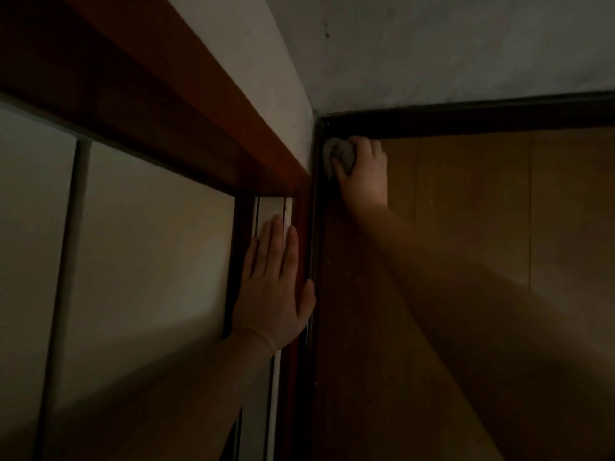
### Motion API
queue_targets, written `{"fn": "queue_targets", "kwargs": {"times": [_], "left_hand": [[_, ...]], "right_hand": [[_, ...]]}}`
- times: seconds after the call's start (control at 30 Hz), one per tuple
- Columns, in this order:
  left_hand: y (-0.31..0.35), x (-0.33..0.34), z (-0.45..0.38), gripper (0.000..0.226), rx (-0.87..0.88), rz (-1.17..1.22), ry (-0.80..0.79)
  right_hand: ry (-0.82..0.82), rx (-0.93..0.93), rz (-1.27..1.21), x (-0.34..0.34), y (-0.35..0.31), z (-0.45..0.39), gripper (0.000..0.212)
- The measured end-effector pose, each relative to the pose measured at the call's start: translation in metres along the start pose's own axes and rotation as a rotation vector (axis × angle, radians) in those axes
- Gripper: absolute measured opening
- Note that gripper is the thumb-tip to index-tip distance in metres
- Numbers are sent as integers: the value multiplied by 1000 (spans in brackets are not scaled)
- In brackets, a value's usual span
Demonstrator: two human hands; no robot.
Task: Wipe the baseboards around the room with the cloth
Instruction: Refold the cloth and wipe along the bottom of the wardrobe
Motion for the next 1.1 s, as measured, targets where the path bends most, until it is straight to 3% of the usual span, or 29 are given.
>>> {"fn": "queue_targets", "kwargs": {"times": [0.17, 0.4, 0.53, 0.7, 0.9, 1.1], "left_hand": [[0, 1, -1, 76, 19, 24, 26], [1, -1, -2, 71, -4, -2, 31], [0, 0, -1, 68, -7, 34, 28], [-1, -1, -1, 67, -11, 29, 21], [0, -1, -1, 65, -13, 66, 45], [-1, 0, -1, 64, -14, 101, 64]], "right_hand": [[47, 6, -37, -22, 3, 5, 42], [-84, -29, -232, -5, -3, 122, 39], [-74, -46, -219, -6, 1, 183, 41], [-210, -11, -245, 12, -6, 224, 52], [-61, 104, -278, 14, -14, 160, 38], [138, 125, -253, 4, -19, 47, 44]]}}
Point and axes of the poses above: each hand's wrist, its own z-axis away from the middle knuckle, its own x-axis out of the palm, y = z × x, the point moved 7 cm from there along -z, towards the middle knuckle, and after that the axes turned 7 degrees about -x, right-handed, at the moved point
